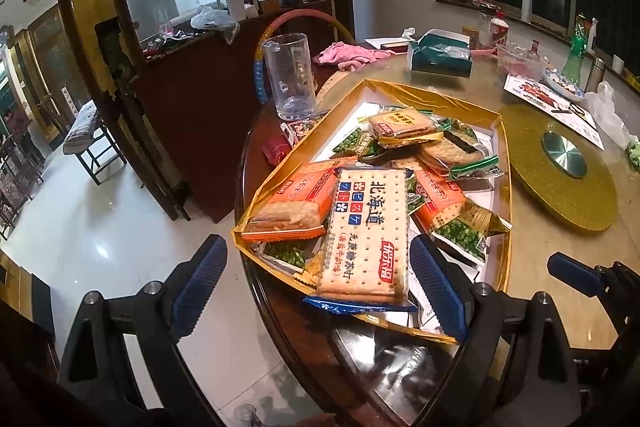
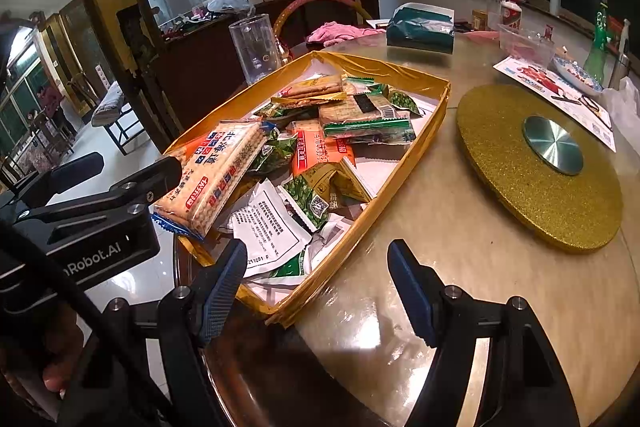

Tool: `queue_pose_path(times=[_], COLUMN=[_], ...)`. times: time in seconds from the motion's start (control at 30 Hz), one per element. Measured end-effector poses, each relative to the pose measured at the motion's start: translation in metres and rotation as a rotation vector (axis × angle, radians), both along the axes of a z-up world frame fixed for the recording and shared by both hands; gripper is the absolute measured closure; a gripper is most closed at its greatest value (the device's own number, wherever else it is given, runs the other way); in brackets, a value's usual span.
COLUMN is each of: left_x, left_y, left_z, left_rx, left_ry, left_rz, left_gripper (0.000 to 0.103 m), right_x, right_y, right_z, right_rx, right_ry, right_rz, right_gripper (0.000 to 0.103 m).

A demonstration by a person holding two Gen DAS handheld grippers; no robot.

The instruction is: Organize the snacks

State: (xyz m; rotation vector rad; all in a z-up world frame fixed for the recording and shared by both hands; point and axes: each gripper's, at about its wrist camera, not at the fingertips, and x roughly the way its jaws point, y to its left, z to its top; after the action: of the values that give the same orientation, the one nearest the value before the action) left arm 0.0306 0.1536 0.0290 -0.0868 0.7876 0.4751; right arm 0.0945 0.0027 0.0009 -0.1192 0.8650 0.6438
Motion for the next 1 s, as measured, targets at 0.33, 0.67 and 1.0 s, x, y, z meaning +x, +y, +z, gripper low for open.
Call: queue_pose_path(times=[0.33,0.67,1.0], left_x=[-0.0022,-0.0036,-0.0007], left_y=[0.0026,0.0061,0.0096], left_z=[0.0000,-0.0001,-0.0002], left_rx=[0.007,0.013,0.037], left_ry=[-0.001,0.001,-0.009], left_rz=[-0.005,-0.002,-0.015], left_gripper=[0.010,0.010,0.010], right_x=[-0.0017,-0.0034,-0.0025], right_y=[0.0023,0.0055,0.0056], right_z=[-0.0018,-0.0026,-0.0029], right_rx=[-0.010,-0.015,-0.016], right_ry=[-0.001,-0.003,0.000], right_rz=[-0.005,-0.003,-0.006], right_gripper=[0.030,0.030,0.030])
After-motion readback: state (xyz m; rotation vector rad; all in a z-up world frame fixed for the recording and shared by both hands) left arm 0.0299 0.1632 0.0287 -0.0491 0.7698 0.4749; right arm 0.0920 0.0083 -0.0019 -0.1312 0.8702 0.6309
